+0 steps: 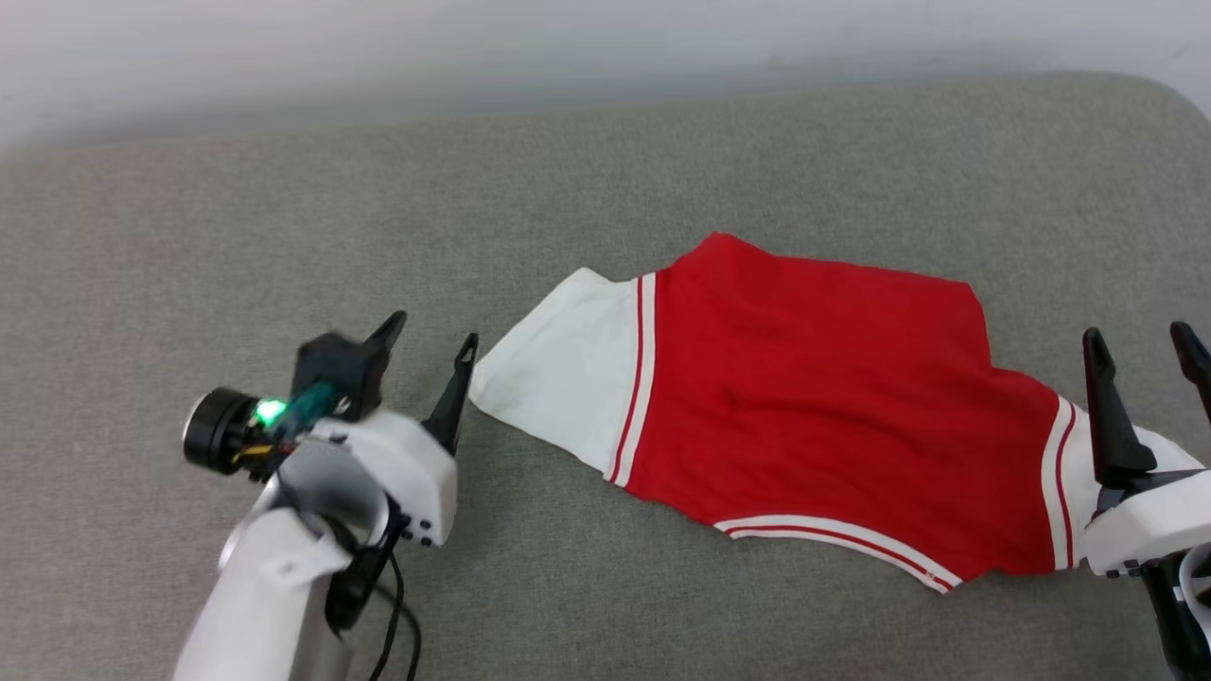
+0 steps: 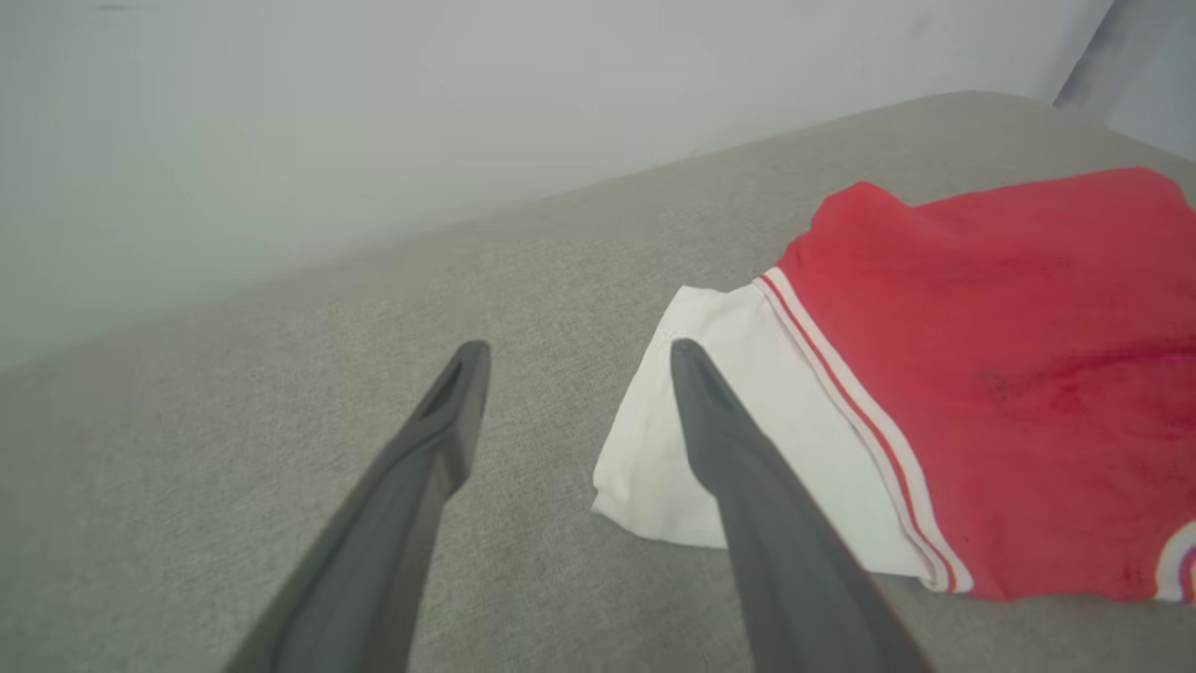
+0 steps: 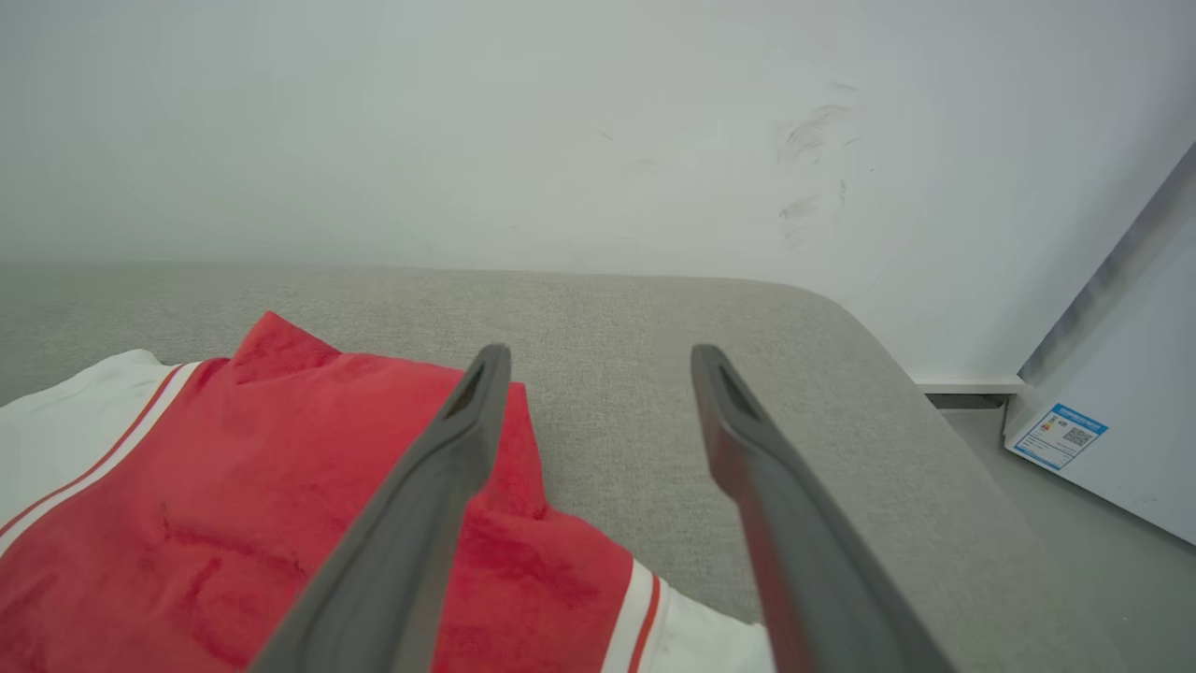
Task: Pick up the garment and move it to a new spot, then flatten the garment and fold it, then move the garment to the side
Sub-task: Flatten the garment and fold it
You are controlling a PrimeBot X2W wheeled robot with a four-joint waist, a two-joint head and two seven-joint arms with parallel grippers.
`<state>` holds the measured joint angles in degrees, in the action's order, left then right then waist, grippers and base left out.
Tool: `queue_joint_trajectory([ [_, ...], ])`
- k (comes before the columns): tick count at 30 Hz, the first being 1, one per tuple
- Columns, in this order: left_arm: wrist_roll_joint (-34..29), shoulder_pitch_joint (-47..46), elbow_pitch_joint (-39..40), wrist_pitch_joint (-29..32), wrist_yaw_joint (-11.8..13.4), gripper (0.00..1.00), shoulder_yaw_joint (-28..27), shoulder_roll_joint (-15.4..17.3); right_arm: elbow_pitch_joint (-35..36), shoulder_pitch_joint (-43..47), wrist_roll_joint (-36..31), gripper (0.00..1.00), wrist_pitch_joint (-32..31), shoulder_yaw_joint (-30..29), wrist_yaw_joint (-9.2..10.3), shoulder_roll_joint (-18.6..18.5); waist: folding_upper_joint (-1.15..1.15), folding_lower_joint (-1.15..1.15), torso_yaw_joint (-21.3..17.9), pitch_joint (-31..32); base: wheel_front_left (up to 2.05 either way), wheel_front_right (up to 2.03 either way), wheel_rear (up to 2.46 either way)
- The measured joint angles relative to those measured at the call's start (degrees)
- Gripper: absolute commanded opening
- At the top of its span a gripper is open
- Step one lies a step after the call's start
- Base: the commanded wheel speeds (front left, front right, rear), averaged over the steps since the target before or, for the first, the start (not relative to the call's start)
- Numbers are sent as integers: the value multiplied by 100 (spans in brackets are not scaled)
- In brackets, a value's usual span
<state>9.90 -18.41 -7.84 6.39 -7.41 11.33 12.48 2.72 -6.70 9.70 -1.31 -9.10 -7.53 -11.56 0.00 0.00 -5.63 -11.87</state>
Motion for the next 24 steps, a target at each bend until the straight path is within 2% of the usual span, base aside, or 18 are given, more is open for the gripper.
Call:
queue_joint_trajectory([
  [4,272,-430,-126,1028,0,100,421,179,65,1,-105,100,-26,45,0,54,0,0,-100,-188,0,0,0],
  [10,236,-715,-493,1939,13,100,549,389,145,-17,-111,100,19,93,0,124,0,0,-256,-434,0,0,0],
  [14,151,-786,-715,2126,43,100,617,492,205,-31,-130,100,27,92,0,194,0,0,-340,-597,0,0,0],
  [22,88,-923,-1048,2040,69,100,767,504,227,-33,-226,100,75,71,0,248,0,0,-381,-785,0,0,0],
  [23,114,-931,-1068,2065,68,82,801,493,233,-37,-231,100,75,73,0,253,0,0,-375,-798,0,0,0],
  [24,154,-951,-1084,2067,67,35,827,491,238,-42,-232,100,75,69,0,257,0,0,-367,-808,0,0,0],
])
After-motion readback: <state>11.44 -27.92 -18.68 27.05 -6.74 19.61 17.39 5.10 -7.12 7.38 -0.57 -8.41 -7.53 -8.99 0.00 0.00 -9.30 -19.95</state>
